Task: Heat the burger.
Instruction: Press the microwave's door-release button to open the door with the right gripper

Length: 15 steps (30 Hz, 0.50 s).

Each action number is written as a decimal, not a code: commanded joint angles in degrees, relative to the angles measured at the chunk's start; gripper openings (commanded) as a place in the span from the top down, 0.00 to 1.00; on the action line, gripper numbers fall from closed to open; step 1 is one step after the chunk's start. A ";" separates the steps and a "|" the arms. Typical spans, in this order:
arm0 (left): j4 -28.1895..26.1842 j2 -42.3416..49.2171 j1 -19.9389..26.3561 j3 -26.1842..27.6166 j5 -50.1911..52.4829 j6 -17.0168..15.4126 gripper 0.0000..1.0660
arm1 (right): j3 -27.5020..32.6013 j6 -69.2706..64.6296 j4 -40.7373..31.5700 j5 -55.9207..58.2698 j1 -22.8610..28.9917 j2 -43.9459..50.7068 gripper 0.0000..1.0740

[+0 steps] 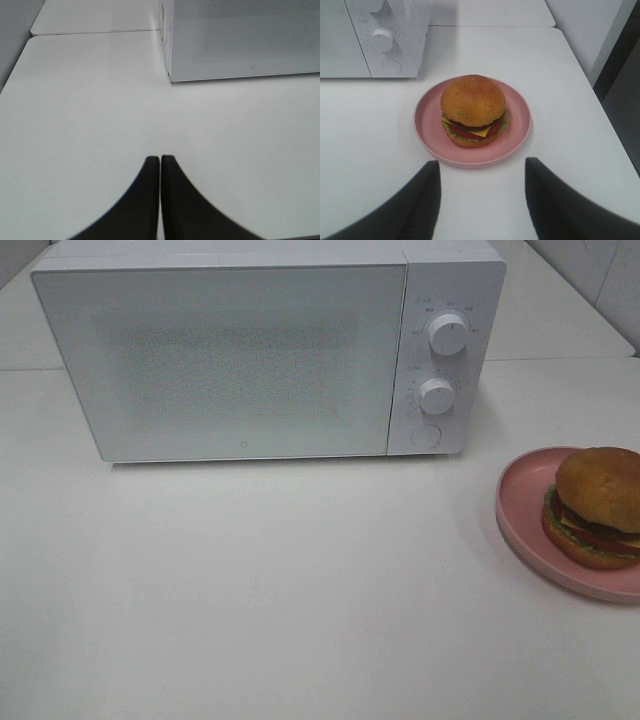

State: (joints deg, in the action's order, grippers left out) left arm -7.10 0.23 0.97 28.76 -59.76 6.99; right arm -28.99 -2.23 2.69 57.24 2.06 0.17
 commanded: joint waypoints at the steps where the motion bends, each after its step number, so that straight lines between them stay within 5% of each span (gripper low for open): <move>1: -0.46 1.32 0.17 -0.11 0.57 -0.23 1.00 | 0.00 0.40 0.11 -0.46 -0.29 0.57 0.56; 15: -0.46 1.32 0.17 -0.11 0.57 -0.23 1.00 | 0.00 0.40 0.11 -0.46 -0.29 0.57 0.56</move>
State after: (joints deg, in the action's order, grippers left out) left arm -7.10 0.23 0.97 28.76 -59.76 6.99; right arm -28.99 -2.23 2.69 57.24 2.06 0.17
